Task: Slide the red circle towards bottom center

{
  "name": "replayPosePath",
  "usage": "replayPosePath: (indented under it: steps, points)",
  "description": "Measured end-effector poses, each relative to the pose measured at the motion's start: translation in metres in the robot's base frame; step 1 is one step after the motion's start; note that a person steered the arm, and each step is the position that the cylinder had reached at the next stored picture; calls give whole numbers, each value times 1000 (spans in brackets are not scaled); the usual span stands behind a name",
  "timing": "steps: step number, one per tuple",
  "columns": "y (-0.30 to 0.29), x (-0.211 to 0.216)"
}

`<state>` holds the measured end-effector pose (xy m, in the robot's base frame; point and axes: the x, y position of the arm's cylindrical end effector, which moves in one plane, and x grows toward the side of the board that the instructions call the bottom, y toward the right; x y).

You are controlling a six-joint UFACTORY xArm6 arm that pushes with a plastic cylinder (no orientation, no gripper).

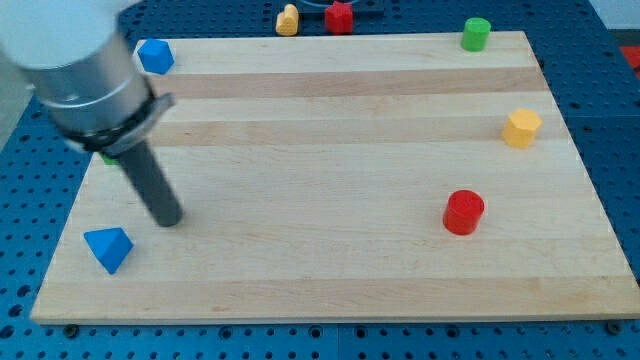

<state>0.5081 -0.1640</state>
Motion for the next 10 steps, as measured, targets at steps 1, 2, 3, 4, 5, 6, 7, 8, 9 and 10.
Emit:
replayPosePath:
  steps: [1, 2, 3, 4, 5, 6, 7, 8, 9, 10]
  points:
    - [29, -6]
    - [30, -6]
    - [30, -6]
    - [52, -33]
    - [83, -61]
    - [92, -61]
    - [93, -61]
    - [123, -62]
    - [201, -62]
    - [239, -61]
